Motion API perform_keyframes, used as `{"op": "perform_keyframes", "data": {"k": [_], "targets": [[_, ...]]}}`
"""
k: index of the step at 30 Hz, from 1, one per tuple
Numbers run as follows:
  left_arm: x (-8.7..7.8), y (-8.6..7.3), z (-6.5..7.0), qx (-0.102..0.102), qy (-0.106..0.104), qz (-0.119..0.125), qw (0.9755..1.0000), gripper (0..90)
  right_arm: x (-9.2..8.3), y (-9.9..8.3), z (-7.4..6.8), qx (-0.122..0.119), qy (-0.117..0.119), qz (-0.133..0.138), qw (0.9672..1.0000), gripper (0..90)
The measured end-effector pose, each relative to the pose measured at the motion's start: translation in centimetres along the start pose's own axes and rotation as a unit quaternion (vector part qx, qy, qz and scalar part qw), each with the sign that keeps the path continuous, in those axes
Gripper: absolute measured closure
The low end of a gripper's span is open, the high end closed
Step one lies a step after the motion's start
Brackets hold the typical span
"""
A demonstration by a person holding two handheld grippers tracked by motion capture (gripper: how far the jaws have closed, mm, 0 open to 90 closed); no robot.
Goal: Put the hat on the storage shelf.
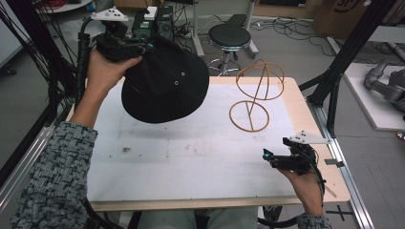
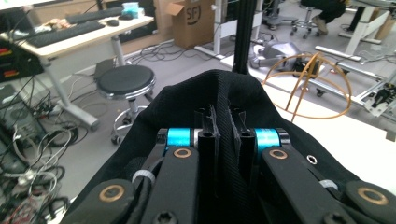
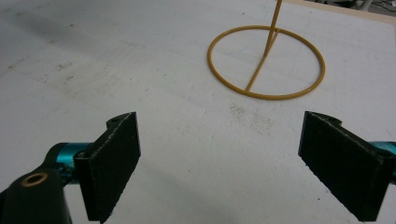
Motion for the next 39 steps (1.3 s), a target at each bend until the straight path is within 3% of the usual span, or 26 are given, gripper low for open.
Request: {"op": "perform_keyframes", "data": {"k": [9, 17, 28, 39], "targets": [[2.9, 1.1, 1.6, 0.004, -0.034, 0.011, 0.9993, 84.1, -0.8, 0.3, 0.0, 0.004, -0.002, 0.01, 0.9999, 12.5], [5.2, 2.5, 2.8, -0.006, -0.064, 0.023, 0.9976, 84.0, -1.0, 0.2, -0.2, 0.002, 0.0, 0.012, 0.9999, 12.6], [9.1, 3.4, 4.3, -0.013, -0.08, 0.035, 0.9961, 84.0, -1.6, 0.3, 0.1, 0.009, -0.002, 0.021, 0.9997, 12.6], [13.2, 3.0, 6.1, -0.025, -0.096, 0.03, 0.9946, 83.9, -2.0, 0.5, 0.3, 0.011, -0.003, 0.03, 0.9995, 12.6]]}}
Point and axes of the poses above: each handheld gripper's, and its own axes: x roughly forward along the jaws, y roughly out of its top, z roughly to its right, the point moved 8 cm from there along x, roughly forward along the jaws, and after that the axes turned 14 degrees about z, right-handed, at the moved point
